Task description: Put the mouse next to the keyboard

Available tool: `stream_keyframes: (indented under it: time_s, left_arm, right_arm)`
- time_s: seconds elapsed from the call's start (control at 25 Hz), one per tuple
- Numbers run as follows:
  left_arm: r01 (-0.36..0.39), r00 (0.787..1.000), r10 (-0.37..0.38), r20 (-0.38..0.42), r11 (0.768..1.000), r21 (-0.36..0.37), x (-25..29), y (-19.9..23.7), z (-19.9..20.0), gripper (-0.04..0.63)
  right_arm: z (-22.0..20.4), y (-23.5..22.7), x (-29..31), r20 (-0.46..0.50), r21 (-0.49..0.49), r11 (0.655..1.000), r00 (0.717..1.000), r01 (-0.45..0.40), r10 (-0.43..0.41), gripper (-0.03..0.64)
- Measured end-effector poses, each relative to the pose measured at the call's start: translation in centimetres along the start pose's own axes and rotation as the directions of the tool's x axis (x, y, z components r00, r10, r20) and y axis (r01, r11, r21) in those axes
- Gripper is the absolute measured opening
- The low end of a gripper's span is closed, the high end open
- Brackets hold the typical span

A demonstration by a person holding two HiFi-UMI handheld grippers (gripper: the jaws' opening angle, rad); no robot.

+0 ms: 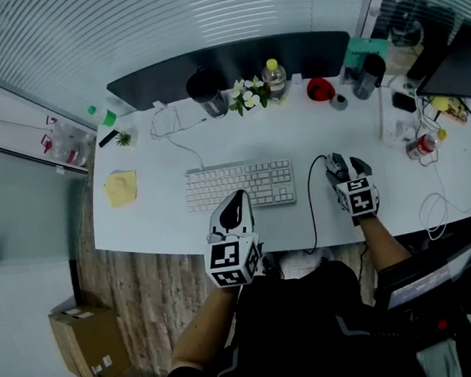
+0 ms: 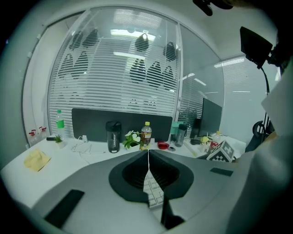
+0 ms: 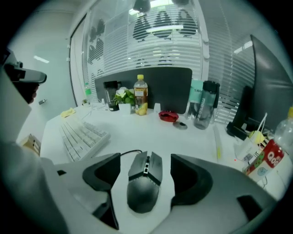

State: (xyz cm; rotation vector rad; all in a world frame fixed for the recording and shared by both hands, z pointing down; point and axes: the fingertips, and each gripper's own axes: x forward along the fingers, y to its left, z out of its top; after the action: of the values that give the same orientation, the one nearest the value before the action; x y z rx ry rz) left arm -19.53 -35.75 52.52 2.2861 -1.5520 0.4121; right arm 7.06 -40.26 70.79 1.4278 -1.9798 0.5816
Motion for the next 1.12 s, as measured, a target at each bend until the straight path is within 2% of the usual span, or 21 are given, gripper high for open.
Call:
stream_keyframes:
  time_s: [0.16, 0.32, 0.52, 0.84, 1.12]
  left_arm:
    - [0.029, 0.999, -0.030, 0.019, 0.999, 0.023, 0.1, -0.6, 2.1, 0.031]
    - [0.097, 0.993, -0.100, 0.070, 0.994, 0.043, 0.1, -1.7, 4.6, 0.031]
    - [0.126, 0.989, -0.130, 0.075, 0.990, 0.065, 0.2, -2.2, 7.1, 0.029]
    - [0.201, 0.965, -0.215, 0.147, 0.974, 0.105, -1.3, -3.8, 11.8, 0.029]
    - [0.276, 0.937, -0.283, 0.206, 0.959, 0.063, -3.2, -5.7, 14.3, 0.029]
  right_arm:
    - [4.4, 0.9, -3.4, 0.093, -0.003, 1.000, 0.995, -0.019, 0.019, 0.341]
    - [8.2, 1.2, -7.2, 0.175, 0.045, 0.998, 0.984, -0.046, 0.038, 0.339]
    - [12.6, 1.0, -12.7, 0.268, 0.061, 0.997, 0.963, -0.043, 0.025, 0.321]
    - [17.9, 1.2, -22.3, 0.430, 0.098, 0.994, 0.903, -0.038, -0.008, 0.274]
    - [20.3, 1.8, -28.7, 0.536, 0.077, 0.996, 0.844, -0.039, -0.009, 0.192]
